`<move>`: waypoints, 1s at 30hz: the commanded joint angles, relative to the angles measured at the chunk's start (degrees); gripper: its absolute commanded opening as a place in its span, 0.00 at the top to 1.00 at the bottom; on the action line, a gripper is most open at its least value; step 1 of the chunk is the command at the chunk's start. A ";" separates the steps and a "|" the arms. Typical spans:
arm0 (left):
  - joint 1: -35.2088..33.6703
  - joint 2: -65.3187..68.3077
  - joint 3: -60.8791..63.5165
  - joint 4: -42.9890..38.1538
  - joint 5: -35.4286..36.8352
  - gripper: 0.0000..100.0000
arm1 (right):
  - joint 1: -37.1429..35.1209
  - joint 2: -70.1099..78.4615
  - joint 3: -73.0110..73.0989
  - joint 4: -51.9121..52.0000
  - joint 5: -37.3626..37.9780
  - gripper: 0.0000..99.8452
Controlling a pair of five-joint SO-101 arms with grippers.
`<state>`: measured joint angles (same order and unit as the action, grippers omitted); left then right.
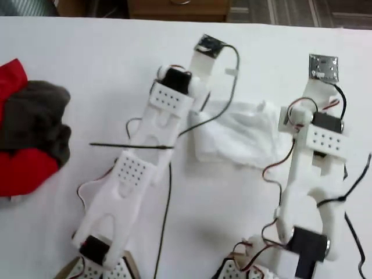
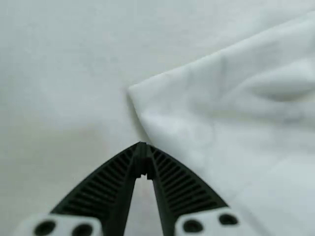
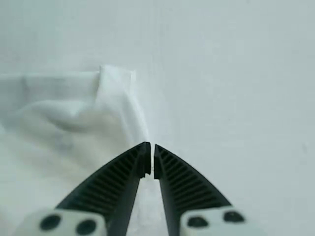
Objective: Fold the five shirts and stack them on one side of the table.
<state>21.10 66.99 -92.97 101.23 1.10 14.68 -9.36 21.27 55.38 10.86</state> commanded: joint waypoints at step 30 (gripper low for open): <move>10.20 -36.48 58.77 -13.98 13.89 0.97 | -2.51 62.02 -87.03 39.16 -9.41 0.98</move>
<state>30.51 34.90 -35.91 88.75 14.37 12.66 51.38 -61.45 93.36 1.98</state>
